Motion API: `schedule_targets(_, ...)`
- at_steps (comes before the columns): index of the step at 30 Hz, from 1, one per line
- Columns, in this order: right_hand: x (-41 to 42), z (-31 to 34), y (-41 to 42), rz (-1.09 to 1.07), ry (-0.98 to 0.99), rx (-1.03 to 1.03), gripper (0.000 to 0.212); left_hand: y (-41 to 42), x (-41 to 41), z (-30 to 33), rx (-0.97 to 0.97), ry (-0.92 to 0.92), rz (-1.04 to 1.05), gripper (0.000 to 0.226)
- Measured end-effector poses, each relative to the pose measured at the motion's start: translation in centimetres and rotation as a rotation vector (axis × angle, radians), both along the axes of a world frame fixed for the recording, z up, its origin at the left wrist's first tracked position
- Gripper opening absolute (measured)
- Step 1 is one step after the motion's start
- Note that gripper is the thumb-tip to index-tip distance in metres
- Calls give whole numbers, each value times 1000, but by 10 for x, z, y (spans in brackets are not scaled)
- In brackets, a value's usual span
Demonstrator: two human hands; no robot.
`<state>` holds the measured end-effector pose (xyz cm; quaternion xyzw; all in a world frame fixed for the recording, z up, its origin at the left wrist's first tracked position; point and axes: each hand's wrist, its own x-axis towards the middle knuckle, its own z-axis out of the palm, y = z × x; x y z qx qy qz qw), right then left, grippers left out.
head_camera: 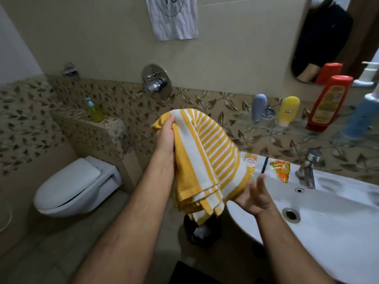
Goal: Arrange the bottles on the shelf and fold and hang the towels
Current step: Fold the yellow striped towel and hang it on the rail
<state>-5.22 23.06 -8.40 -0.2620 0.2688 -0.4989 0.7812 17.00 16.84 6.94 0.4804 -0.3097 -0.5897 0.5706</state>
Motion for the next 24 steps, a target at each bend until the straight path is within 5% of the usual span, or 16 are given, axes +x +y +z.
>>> schedule_targets(3, -1, 11, -11, -162, 119, 14, 124, 2, 14, -4, 42, -19, -29, 47)
schedule_targets(7, -23, 28, -15, -244, 45, -16, 91, 4, 34, -7, 27, -13, -70, 46)
schedule_targets(13, -20, 46, -26, -133, 358, -21, 100, 8, 61, -15, 120, -84, -69, 48)
schedule_targets(17, -32, 84, -33, -211, 480, -31, 47, 7, 104, -26, 193, -144, -121, 48)
schedule_targets(21, -32, 115, -41, -202, 627, -5, 42, 12, 130, -31, 114, -194, -198, 31)
schedule_targets(24, -27, 136, -42, -203, 703, 21, 22, 15, 144, -37, -5, -346, -306, 71)
